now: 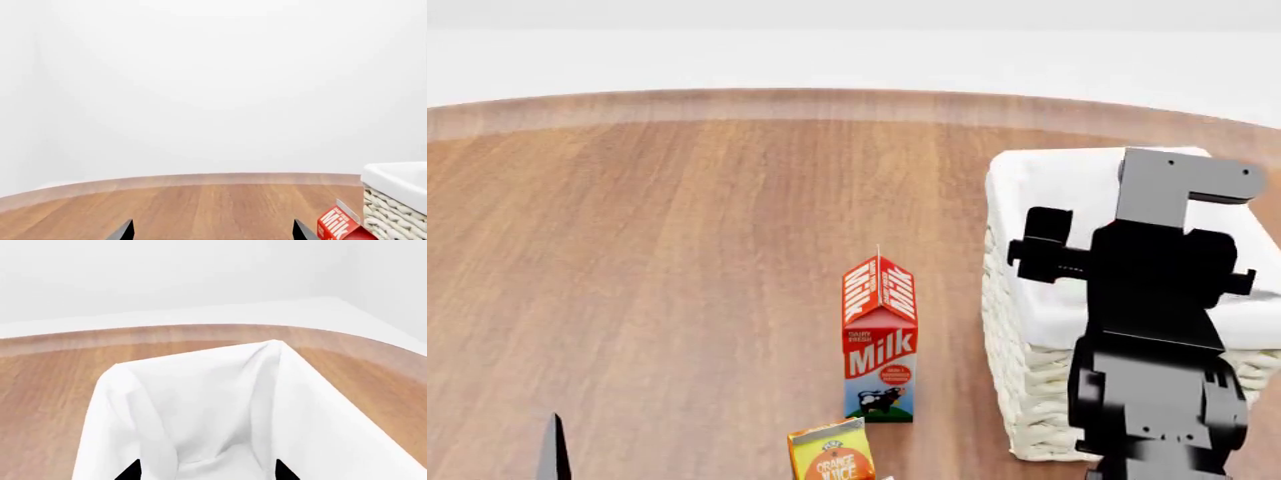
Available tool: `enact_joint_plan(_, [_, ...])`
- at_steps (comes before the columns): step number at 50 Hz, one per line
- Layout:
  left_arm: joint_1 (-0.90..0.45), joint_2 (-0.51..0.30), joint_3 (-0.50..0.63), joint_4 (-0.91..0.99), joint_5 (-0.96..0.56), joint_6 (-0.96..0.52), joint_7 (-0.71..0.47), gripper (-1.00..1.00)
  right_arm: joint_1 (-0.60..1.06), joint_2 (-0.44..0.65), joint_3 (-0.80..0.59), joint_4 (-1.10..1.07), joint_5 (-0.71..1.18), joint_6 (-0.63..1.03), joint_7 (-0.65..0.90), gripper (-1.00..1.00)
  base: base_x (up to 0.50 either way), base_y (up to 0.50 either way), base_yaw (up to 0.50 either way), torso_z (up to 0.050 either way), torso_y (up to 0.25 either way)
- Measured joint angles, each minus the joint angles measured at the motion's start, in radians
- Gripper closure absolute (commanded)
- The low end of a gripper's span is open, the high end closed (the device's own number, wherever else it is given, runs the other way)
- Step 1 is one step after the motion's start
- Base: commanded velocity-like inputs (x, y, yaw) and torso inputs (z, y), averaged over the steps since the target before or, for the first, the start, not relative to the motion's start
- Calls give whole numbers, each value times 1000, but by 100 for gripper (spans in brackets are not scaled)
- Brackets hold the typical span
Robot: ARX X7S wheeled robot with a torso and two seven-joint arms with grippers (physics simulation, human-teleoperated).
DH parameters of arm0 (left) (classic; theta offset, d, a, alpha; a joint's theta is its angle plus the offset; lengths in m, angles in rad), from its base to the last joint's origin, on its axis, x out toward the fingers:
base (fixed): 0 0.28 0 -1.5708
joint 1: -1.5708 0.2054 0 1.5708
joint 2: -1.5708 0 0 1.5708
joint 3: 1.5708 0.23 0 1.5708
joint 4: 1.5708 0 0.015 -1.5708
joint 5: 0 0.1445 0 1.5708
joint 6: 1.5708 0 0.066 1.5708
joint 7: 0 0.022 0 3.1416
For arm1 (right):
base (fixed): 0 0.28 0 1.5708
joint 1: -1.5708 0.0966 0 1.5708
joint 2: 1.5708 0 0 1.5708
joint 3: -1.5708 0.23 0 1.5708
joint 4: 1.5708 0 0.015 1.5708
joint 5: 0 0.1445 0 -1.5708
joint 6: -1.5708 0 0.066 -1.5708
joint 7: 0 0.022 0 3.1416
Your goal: Pick up the tomato sauce, and put it in the basket.
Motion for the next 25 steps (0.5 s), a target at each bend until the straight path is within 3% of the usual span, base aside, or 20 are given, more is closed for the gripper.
enact_joint_plan(19, [-5,-5,1,-8,-8,2,-5,-100,87,-18,13,-6,-5,-217,-40,-100,0,0,0,0,0])
enact_joint_plan(25, [-7,-5,2,-13,-10,3,-6,-100,24,-27,15,-251,8,-139,-72,-100,0,0,0,0,0])
